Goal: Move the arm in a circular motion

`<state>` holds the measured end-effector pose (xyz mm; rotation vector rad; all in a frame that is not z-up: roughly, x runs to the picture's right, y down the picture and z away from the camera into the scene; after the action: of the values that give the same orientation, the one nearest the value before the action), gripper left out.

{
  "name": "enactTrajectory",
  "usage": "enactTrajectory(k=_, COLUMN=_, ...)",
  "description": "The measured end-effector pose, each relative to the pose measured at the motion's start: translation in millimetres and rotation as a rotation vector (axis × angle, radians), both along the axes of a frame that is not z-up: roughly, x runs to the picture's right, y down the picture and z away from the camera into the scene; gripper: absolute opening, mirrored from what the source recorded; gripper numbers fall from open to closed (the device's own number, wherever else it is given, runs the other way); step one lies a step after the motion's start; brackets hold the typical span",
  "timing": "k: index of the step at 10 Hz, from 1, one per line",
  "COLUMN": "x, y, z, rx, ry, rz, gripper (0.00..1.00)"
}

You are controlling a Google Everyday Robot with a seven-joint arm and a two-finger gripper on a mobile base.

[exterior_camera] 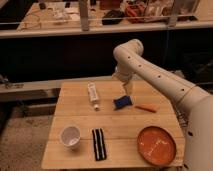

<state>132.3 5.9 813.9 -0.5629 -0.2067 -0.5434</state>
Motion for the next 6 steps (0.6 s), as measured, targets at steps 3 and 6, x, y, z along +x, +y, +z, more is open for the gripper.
enactTrajectory(k=3, x=68, y=35, z=9.6, rx=-0.062, ry=0.056, rz=0.064, gripper=0.8)
enactTrajectory(k=6, x=116, y=79, z=-17.9, rx=-0.116, ry=0.068, rz=0.066, gripper=0.8)
